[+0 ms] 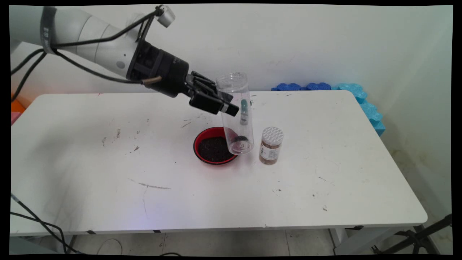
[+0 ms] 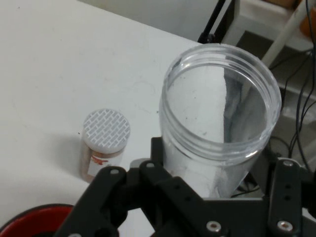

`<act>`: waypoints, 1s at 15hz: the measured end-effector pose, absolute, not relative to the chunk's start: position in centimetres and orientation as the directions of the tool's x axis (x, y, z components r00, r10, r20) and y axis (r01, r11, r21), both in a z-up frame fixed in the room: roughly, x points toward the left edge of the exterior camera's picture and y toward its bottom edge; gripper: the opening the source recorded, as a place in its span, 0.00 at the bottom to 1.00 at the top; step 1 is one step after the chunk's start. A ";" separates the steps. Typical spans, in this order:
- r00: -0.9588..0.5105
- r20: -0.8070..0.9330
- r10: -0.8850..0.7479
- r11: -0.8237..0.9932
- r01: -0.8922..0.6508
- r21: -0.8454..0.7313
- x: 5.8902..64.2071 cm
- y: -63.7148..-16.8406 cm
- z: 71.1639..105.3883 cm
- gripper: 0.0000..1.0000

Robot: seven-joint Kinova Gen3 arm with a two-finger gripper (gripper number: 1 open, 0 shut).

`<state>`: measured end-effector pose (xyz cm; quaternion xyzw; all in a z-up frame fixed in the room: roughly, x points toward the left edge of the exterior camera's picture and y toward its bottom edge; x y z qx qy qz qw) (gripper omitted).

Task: Pour the black seasoning powder in the red bowl, then place the picked object on the table

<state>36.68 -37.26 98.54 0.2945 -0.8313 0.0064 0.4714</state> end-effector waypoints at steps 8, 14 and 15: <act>-0.456 0.812 -0.365 0.881 -0.452 0.142 35.8 -36.0 99.1 0.00; -0.481 0.815 -0.323 0.896 -0.433 0.099 35.4 -35.5 98.5 0.00; -0.483 0.815 -0.319 0.897 -0.432 0.095 35.3 -35.4 98.0 0.00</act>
